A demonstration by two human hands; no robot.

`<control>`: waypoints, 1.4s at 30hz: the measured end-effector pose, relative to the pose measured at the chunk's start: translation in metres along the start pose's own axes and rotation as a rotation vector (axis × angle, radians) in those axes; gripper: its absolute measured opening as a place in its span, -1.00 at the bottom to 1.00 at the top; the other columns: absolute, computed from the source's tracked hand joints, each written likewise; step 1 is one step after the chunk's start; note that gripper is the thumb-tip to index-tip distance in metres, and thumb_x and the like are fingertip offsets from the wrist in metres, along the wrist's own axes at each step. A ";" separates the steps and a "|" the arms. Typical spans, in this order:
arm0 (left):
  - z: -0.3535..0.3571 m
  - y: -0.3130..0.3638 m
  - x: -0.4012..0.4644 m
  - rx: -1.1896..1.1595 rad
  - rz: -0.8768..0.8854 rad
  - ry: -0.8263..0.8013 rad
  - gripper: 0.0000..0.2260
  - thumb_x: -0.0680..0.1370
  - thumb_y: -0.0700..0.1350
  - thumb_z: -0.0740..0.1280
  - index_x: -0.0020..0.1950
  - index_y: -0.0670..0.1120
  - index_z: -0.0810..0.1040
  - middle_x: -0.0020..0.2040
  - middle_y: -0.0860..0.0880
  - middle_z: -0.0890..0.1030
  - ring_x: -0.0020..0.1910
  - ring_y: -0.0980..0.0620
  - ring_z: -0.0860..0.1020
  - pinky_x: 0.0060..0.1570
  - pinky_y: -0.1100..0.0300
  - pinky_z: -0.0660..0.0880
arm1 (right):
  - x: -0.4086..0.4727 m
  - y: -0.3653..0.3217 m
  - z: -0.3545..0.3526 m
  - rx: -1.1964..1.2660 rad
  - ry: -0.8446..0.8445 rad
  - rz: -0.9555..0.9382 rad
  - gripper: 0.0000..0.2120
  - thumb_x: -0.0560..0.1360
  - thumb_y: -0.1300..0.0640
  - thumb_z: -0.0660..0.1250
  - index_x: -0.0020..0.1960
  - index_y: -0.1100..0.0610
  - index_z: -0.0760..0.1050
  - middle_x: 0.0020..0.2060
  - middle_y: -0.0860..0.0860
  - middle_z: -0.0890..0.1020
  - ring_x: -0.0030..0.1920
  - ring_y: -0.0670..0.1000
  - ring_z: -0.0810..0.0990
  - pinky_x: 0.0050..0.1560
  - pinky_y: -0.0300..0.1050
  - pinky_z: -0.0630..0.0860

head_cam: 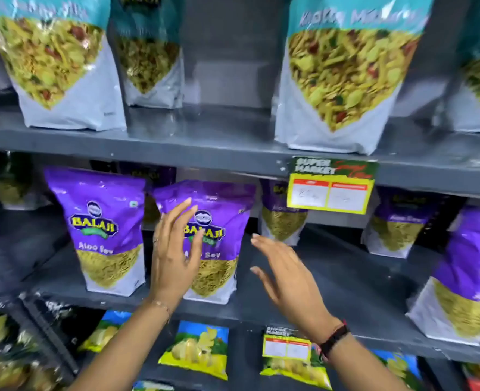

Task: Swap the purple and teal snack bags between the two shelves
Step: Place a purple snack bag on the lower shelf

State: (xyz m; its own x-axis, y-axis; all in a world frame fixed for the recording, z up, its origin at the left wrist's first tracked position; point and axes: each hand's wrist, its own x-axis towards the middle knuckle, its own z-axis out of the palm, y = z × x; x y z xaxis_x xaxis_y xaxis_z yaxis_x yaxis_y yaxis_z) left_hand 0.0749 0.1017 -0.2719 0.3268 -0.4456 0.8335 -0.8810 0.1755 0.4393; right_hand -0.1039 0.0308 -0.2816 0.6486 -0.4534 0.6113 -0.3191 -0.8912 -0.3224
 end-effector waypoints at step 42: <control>0.138 -0.005 -0.086 -0.259 -0.707 -0.704 -0.35 0.10 -0.16 0.59 0.10 -0.14 0.38 0.05 -0.15 0.62 0.03 -0.10 0.56 -0.03 0.11 0.49 | -0.081 0.139 0.025 0.495 -0.262 0.781 -0.36 0.27 0.26 0.47 0.26 0.09 0.26 0.03 -0.08 0.52 0.08 -0.09 0.48 -0.02 -0.39 0.33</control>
State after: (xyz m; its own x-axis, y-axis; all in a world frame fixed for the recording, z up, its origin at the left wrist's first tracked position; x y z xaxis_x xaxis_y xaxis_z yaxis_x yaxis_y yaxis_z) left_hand 0.0044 0.0180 -0.3919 0.3941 -0.9190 0.0075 -0.4370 -0.1802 0.8812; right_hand -0.1836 -0.0560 -0.3941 0.5292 -0.8458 -0.0672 -0.4381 -0.2046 -0.8753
